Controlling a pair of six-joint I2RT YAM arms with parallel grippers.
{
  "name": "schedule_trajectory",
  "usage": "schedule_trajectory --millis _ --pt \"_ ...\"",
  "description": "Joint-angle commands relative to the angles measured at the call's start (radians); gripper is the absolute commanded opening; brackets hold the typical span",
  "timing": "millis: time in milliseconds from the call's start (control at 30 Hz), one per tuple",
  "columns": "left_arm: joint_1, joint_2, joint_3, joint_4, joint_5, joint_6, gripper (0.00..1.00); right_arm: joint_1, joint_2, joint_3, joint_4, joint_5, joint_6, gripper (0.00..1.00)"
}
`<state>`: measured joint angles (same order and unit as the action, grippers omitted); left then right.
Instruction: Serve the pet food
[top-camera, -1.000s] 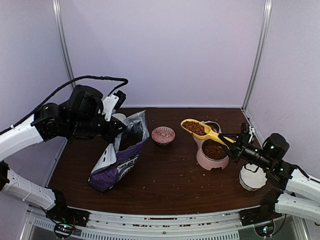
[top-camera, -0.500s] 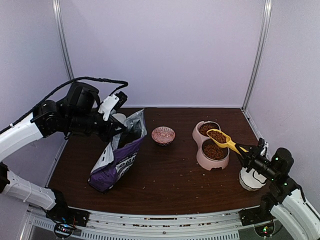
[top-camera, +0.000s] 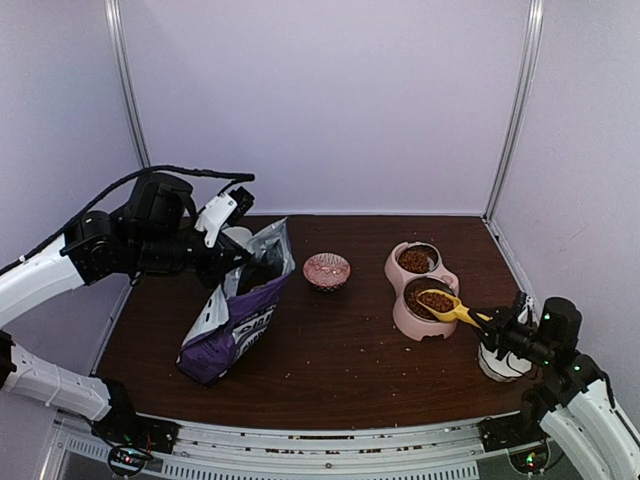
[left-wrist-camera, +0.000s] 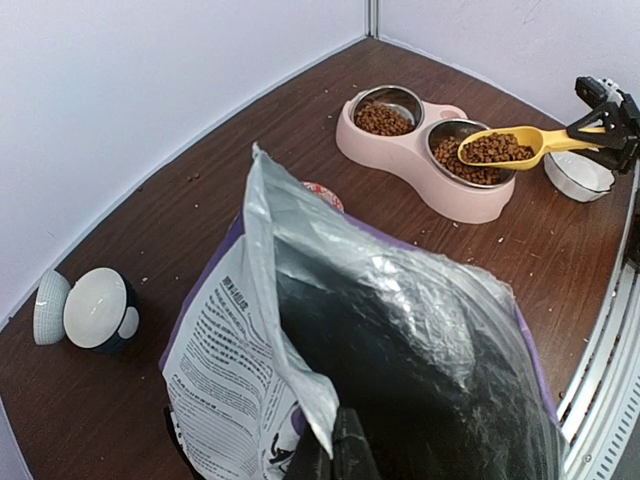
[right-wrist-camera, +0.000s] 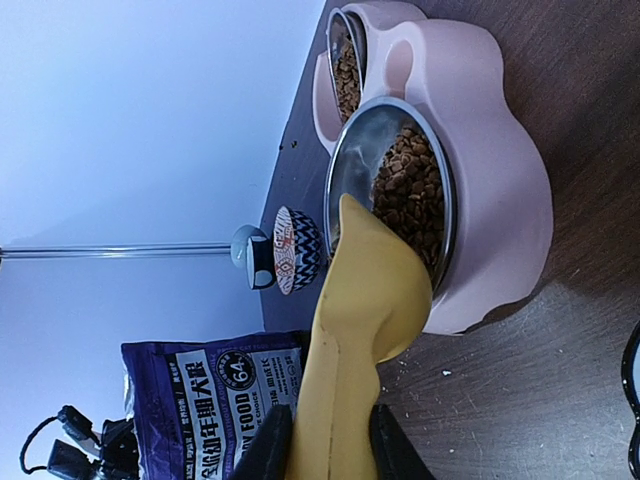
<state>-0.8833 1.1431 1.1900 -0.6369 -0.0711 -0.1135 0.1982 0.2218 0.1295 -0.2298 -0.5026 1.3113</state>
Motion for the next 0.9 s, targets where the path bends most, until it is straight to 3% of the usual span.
schedule_trajectory --millis 0,867 --pt "0.009 -0.009 -0.023 0.054 -0.030 0.029 0.00 -0.007 0.022 0.107 -0.083 0.036 -0.092 0.12" --pt "0.009 -0.019 -0.034 0.052 -0.005 0.034 0.00 -0.010 0.399 0.471 -0.324 0.084 -0.345 0.12"
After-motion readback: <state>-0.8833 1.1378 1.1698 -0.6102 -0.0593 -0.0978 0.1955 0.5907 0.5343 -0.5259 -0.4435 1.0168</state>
